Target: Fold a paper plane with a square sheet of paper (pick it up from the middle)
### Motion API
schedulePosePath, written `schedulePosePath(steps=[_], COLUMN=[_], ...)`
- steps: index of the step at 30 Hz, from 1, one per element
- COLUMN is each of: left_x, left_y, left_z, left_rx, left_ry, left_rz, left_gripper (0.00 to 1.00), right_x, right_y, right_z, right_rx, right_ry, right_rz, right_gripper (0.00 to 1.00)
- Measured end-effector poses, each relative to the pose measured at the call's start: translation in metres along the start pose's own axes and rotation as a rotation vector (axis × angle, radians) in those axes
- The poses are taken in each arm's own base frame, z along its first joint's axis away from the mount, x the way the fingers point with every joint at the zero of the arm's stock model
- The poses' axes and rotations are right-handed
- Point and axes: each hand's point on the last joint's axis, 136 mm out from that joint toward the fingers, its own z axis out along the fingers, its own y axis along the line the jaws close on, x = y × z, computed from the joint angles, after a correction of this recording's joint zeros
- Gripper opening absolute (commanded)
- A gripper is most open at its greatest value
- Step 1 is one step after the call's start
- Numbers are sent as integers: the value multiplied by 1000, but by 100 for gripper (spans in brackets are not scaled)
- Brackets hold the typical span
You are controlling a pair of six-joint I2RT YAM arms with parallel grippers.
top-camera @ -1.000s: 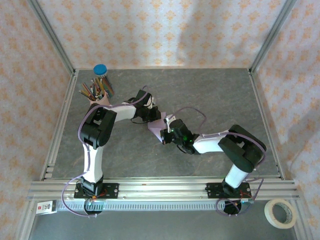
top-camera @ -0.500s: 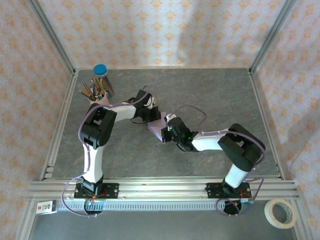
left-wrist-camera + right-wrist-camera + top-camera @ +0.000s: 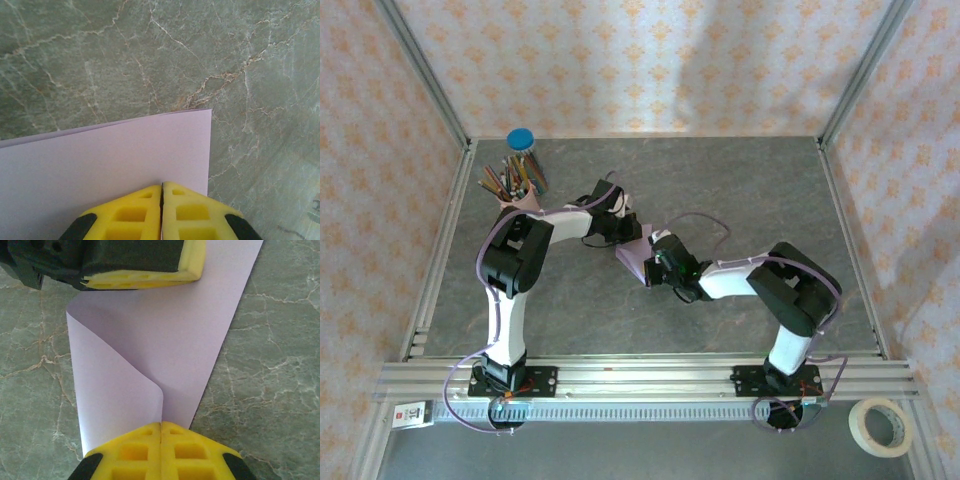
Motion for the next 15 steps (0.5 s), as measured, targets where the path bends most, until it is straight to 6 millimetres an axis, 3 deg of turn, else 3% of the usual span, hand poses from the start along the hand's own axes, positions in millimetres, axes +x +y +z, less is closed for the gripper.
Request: schedulePosePath(steps=[15], left_x=[0], left_y=[-1], left_z=[0], left_rx=[3], left_ry=[3], left_rz=[23], left_gripper=[10], right_x=[-5], right_y=[0], right_z=[8], right_rx=[14], right_ry=[16], right_rz=[11], right_gripper=[0])
